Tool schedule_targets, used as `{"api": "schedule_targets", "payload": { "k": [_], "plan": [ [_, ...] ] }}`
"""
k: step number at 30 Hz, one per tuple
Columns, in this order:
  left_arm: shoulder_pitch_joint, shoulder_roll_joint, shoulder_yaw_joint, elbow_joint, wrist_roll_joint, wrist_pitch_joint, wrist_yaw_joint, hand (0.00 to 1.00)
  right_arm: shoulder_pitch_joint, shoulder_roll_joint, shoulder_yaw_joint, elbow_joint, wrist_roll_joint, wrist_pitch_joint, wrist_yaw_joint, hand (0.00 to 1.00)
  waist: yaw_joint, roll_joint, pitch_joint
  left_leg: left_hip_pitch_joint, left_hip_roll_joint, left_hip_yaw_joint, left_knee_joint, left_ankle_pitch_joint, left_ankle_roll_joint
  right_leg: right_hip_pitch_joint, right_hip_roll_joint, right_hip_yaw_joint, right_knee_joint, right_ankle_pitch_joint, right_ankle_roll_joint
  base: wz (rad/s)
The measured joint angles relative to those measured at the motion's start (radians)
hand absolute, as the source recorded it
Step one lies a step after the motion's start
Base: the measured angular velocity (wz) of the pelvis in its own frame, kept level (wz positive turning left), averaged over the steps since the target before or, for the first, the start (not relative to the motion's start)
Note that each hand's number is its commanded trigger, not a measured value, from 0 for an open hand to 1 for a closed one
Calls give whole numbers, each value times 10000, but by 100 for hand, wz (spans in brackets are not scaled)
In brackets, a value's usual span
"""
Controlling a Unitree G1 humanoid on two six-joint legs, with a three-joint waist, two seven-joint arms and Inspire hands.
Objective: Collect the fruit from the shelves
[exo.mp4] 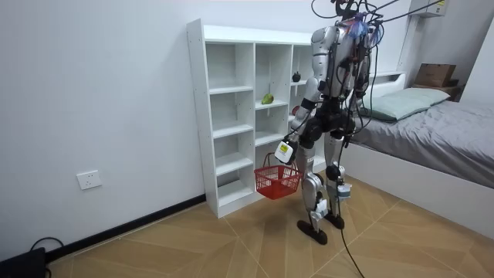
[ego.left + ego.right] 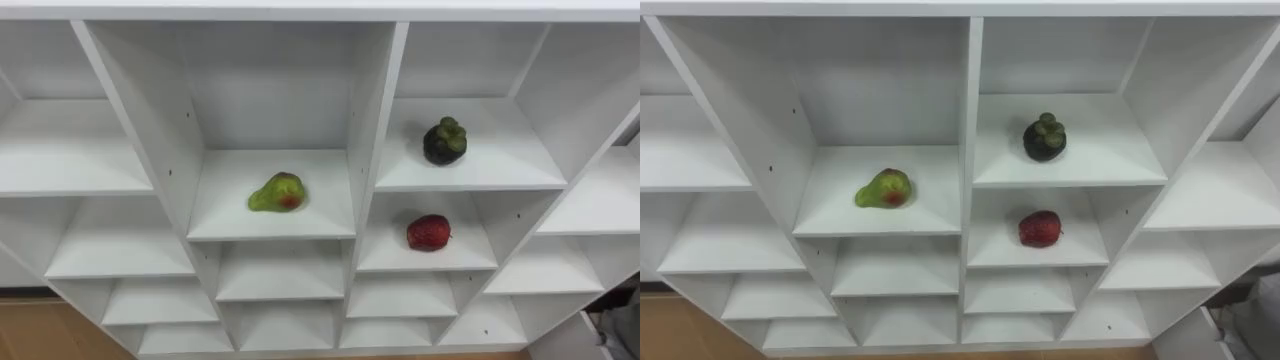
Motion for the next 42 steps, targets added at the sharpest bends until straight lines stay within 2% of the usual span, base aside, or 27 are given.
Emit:
{"api": "schedule_targets", "payload": {
  "k": [17, 28, 31, 36, 42],
  "plan": [
    [9, -6, 78, -1, -141, -89, 103, 100, -33, -1, -37, 31, 207, -7, -30, 0, 22, 64, -7, -21, 27, 53, -61, -4, -5, -74, 11, 0, 150, 4, -5, -1],
    [14, -76, 85, 19, -357, -99, 84, 100, 103, 1, -288, 201, 1804, 19, -236, 0, -13, 211, 0, 43, 23, 49, -35, -3, -5, -64, 1, 7, 170, 4, -5, 0],
    [9, -114, 87, 2, -349, -95, 106, 100, 183, 6, -407, 173, 2418, 162, -433, 0, -63, 214, 0, 3, 24, 48, -41, -4, -5, -67, 1, 23, 187, 2, -7, 0],
    [0, -147, 588, -25, -341, -209, 115, 100, 317, 12, -1292, -100, 2890, 170, -857, 0, -225, 143, -20, -11, 22, 67, -12, -3, -5, -92, 0, 28, 193, -2, -13, -1],
    [-9, -130, 1075, -29, -326, -603, 151, 100, 353, -7, -2296, -1348, 3075, -76, -1820, 0, -338, 67, -41, 72, 27, 298, -27, -3, -5, -156, 8, 269, 169, 0, -9, -13]
  ]
}}
